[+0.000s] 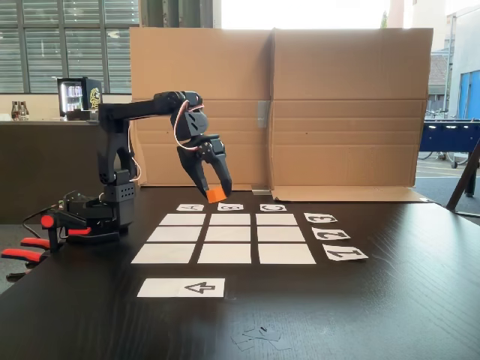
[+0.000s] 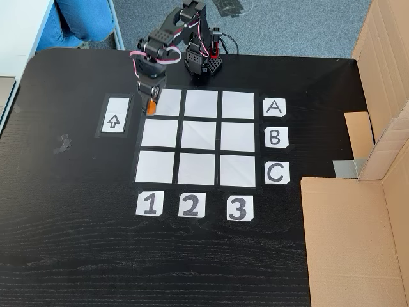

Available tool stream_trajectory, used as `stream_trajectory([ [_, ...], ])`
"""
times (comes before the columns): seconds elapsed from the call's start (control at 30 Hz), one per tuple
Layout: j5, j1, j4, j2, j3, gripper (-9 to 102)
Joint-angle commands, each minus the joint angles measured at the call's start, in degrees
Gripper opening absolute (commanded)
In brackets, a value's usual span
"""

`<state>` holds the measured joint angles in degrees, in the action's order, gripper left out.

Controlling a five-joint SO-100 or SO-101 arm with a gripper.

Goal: Pick up the round, orange token and place it in the grid on square B1.

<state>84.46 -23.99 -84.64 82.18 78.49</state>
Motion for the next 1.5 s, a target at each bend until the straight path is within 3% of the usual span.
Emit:
stream_trajectory([
  [0.0,0.62,0.70,1.49,-1.58,-0.18,-1],
  [0.8,6.59,5.63,6.77,-16.44,1.05,-1],
  [1.4,7.21,1.67,7.47,-16.70,2.46,0],
  [1.47,7.12,1.67,7.47,-16.70,3.08,10],
])
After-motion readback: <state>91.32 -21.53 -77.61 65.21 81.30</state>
